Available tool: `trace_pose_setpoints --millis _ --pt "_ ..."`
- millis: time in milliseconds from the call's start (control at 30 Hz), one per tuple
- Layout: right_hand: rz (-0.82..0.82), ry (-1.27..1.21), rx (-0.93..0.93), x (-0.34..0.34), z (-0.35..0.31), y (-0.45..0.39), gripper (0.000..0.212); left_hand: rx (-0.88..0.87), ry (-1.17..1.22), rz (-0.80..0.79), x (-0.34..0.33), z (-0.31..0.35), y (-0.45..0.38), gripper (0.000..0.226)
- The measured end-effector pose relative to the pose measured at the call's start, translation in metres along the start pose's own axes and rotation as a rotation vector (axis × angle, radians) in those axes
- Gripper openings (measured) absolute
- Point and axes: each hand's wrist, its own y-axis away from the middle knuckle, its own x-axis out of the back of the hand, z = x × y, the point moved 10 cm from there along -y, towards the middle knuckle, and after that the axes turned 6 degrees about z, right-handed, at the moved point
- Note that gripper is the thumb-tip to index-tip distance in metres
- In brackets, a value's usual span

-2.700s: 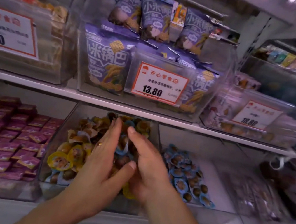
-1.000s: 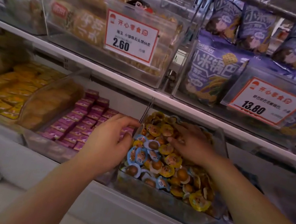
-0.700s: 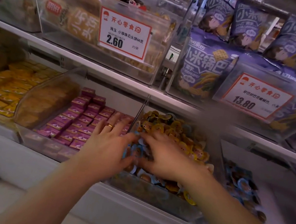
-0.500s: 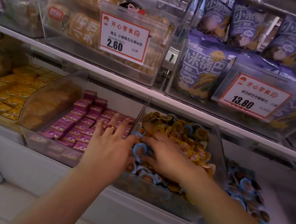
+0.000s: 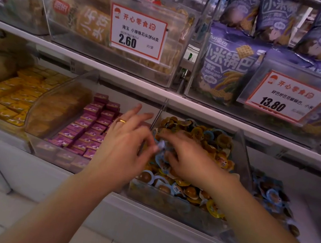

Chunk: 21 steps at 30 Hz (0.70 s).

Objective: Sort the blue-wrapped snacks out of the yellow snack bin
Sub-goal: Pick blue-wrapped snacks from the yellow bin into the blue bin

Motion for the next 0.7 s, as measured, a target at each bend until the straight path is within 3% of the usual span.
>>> trace_pose_setpoints --millis 133,267,333,400,467,567,700 --pt "-0.218 0.158 0.005 -0.039 -0.001 0.007 0.051 0.456 0.455 0.177 0.019 -0.031 0.005 0.019" --pt "-0.213 0.139 0.026 -0.036 -0.001 0.007 0.063 0.730 0.857 0.191 0.004 -0.042 0.015 0.008" --pt "-0.193 0.156 0.084 -0.032 -0.007 0.009 0.053 0.834 0.971 0.164 -0.008 -0.043 0.019 0.016" --pt "-0.163 0.159 0.152 -0.030 -0.016 0.012 0.040 0.840 0.896 0.126 -0.010 -0.045 0.020 0.026" --pt "-0.126 0.074 0.126 -0.027 -0.015 0.015 0.034 0.726 0.755 0.080 -0.006 -0.042 0.017 0.029" --pt "0.032 -0.298 -0.209 -0.007 0.018 0.014 0.025 0.549 0.615 -0.019 -0.010 -0.024 0.016 0.021" --pt "0.249 -1.126 -0.706 -0.003 0.060 0.037 0.018 0.434 0.548 -0.133 -0.031 -0.001 0.020 0.025"
